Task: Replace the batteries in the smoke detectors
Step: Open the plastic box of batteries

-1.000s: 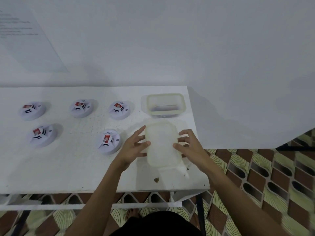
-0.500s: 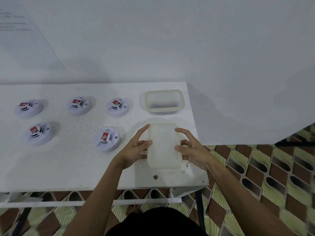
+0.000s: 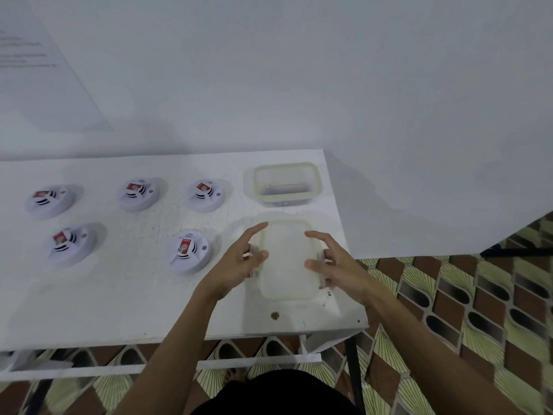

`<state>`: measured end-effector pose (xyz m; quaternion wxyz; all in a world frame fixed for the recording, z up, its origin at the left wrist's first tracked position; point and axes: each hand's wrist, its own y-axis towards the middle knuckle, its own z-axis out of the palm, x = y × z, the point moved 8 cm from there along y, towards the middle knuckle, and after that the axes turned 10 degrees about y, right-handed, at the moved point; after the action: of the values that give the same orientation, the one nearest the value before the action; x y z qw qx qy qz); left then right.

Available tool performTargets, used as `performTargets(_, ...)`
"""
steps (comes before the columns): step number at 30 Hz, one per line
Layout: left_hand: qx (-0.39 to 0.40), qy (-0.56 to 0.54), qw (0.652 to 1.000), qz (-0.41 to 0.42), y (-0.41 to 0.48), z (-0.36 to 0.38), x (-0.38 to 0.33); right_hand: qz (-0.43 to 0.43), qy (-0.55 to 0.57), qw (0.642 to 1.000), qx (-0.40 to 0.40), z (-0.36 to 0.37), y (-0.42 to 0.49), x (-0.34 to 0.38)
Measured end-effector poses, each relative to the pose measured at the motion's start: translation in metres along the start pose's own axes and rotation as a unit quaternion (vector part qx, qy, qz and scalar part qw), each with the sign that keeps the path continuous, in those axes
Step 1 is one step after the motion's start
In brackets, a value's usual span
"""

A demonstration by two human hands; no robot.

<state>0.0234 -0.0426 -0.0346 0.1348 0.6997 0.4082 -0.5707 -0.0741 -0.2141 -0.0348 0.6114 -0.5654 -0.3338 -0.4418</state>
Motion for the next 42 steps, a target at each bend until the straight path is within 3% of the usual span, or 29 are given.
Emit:
performTargets(5, -0.033, 0.027, 0.999, -0.022, 0.001, -0.007, 0.006, 0.016, -0.037, 0.999, -0.005, 0.007, -0.013, -0.007)
performTargets(8, -0.067, 0.140, 0.988, -0.019, 0.000, -0.015, 0.005, -0.005, -0.044, 0.999, -0.020, -0.004, -0.011, 0.006)
performTargets(12, -0.071, 0.247, 0.966, 0.034, 0.013, -0.025, -0.004, -0.071, -0.085, 0.985, -0.131, -0.029, -0.001, 0.021)
performTargets(14, -0.045, 0.230, 0.972, 0.026, 0.016, -0.023, -0.006, -0.093, -0.098, 0.972, -0.194, -0.040, 0.006, 0.021)
performTargets(17, -0.085, 0.158, 0.984, 0.003, 0.015, -0.032, -0.003, -0.110, -0.082, 0.960, -0.242, -0.045, 0.007, 0.022)
performTargets(20, -0.112, 0.128, 0.985, -0.014, 0.012, -0.037, 0.001, -0.118, -0.052, 0.969, -0.210, -0.042, 0.008, 0.019)
performTargets(25, -0.067, 0.054, 0.995, -0.041, 0.002, -0.030, 0.001, -0.094, -0.076, 0.974, -0.190, -0.045, 0.005, 0.016)
performTargets(35, -0.077, 0.117, 0.990, -0.022, -0.006, -0.046, -0.017, -0.109, -0.187, 0.955, -0.205, -0.049, -0.005, 0.045)
performTargets(42, -0.098, 0.147, 0.984, 0.032, 0.016, -0.082, -0.080, -0.161, -0.201, 0.948, -0.188, -0.054, 0.006, 0.124)
